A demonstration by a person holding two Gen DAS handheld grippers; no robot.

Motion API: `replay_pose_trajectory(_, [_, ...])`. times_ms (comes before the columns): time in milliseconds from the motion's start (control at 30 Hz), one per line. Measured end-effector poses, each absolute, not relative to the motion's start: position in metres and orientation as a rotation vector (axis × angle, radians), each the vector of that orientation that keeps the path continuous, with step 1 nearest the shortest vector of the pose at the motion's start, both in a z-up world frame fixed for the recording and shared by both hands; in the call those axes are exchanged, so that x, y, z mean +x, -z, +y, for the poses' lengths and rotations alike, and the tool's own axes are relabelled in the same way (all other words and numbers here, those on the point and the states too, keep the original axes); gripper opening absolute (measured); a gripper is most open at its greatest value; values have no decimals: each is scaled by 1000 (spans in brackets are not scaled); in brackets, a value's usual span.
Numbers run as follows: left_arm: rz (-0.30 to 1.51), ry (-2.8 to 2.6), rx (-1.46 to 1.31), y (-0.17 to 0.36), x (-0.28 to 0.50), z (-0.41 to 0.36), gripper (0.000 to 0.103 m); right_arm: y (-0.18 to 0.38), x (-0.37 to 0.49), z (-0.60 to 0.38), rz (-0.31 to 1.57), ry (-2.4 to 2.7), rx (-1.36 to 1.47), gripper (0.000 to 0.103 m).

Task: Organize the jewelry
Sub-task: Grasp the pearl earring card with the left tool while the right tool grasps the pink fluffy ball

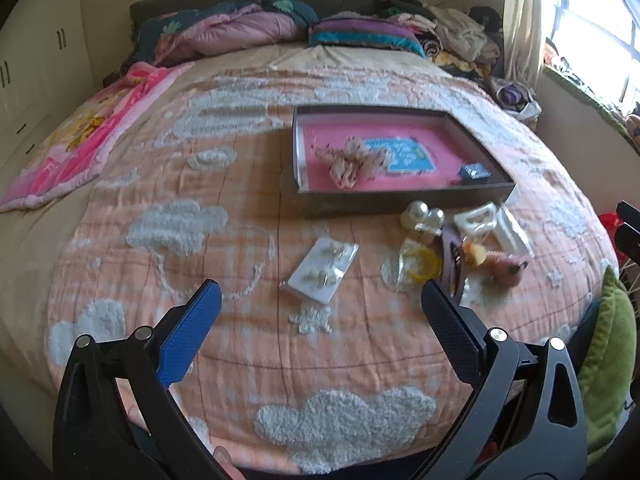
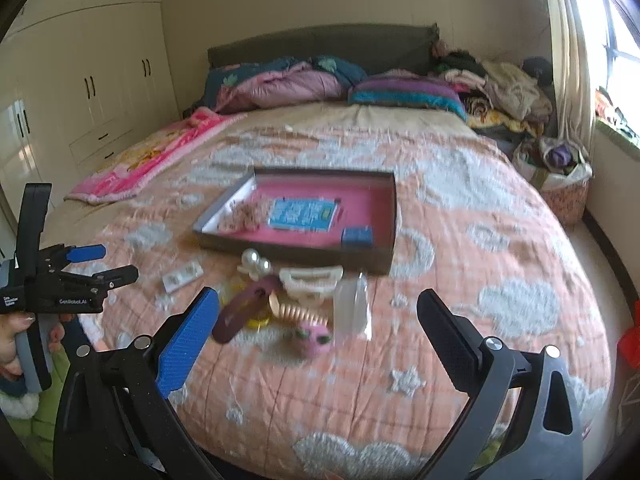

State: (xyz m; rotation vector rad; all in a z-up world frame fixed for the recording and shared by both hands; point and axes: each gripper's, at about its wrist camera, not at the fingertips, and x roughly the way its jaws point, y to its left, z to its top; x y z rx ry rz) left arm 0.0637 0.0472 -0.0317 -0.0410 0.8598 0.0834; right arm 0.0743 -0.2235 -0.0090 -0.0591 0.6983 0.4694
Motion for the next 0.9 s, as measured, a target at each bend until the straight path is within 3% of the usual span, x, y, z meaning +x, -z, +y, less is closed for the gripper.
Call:
replay_pose_trajectory(400, [936,-106,0,73,79,53,94,78,91,-201,911,-492,-18,97])
replay_pose_trajectory(467, [949,-94,-18,78,83,55,94,88,96,-196,942,-489,-15,86])
replay_pose_trajectory(600, [967,-90,-45,85,92,61,94,102,108,-188,973,-473,-27,79])
replay_pose_trajectory(700, [971,-83,-58,90,99,64,94,110,117,-187,992,-463,-19,67])
replay_pose_trajectory(800, [976,-71,-67,92,105,65,93,116,126,-188,1004,-445,-3,54])
replay_pose_trajectory(867, [982,-55,-72,94,109,64,93,118,129,-190,1004,-444,7,33])
replay_pose_trajectory(900, [983,-51,-70,94,112,64,93,119,129,-192,1006,-446,12,32])
